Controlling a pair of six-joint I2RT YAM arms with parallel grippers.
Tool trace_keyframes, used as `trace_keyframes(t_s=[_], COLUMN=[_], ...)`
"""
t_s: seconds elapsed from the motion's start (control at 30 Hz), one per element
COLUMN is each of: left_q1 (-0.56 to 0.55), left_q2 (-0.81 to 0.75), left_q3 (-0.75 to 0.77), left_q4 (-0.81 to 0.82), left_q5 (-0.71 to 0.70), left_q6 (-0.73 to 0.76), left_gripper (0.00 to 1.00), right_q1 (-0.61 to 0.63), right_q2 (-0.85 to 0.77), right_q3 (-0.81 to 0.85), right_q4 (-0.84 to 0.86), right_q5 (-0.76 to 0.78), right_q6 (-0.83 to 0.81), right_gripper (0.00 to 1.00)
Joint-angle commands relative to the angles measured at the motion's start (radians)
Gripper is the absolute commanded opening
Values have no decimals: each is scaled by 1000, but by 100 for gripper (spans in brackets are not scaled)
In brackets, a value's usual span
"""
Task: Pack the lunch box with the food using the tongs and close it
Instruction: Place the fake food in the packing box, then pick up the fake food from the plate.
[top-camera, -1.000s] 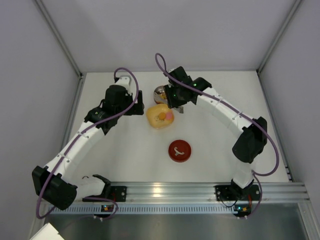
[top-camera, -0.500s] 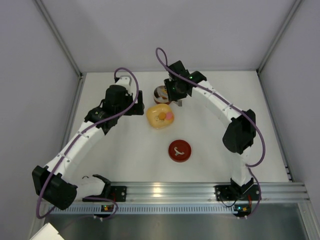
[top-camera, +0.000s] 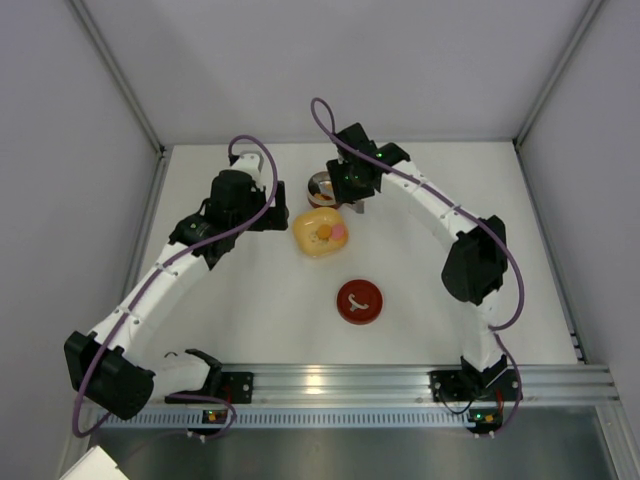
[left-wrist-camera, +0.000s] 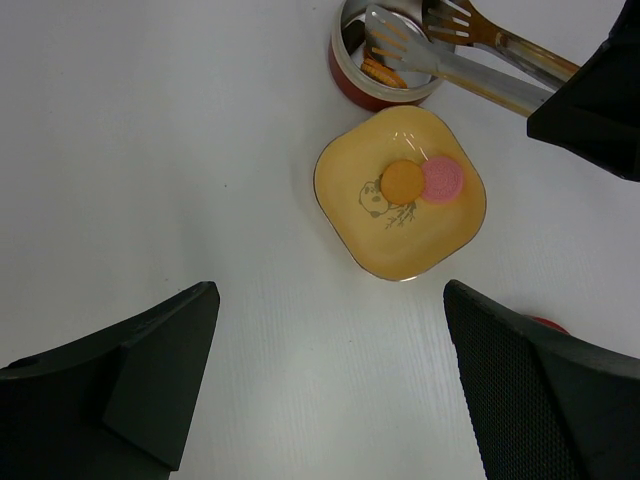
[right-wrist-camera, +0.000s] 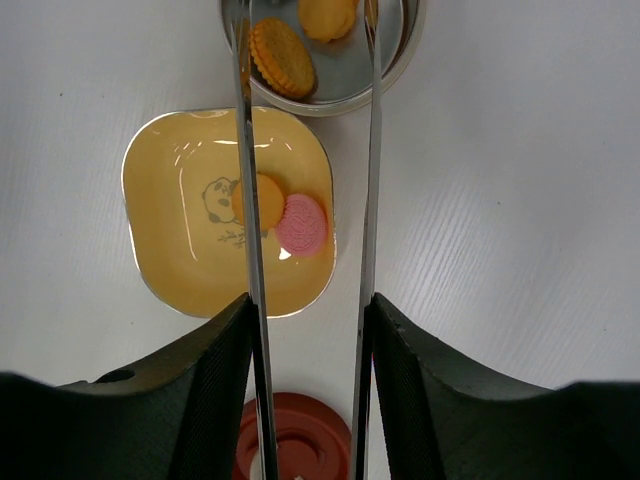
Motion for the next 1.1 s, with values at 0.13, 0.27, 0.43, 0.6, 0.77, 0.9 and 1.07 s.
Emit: trace_keyframes(t_s=[0.13,0.27,0.43,0.6,0.77,0.9,1.07], left_q1=[1,-1,1,-1,1,1,1], left_q2=[4,2,4,2,2,1,1], left_q3=[-4,-4,-4,-4,-4,-5,-5], left_q4=[10,10,13,11,11,11,11], left_q5=[10,12,15,18,16,16,16], left_q6=[-2,-3,-6,-7,-7,-7,-6], left_gripper=[99,99,99,99,99,99,99], right_q1=[-14,-9,12,71,133,163,184], right_q2=[-60,-155,-249,-327,-330,-301,-263], right_q3=[60,-11,-158,-270,-318,-341,-329], right_q4=[6,13,27,35,36,35,33], right_q5=[13,-13,-36,-30,-23,5,40], right_q6=[-6,-2,-6,-10,-16,-16,-26], right_gripper=[48,47,46,46,45,45,45])
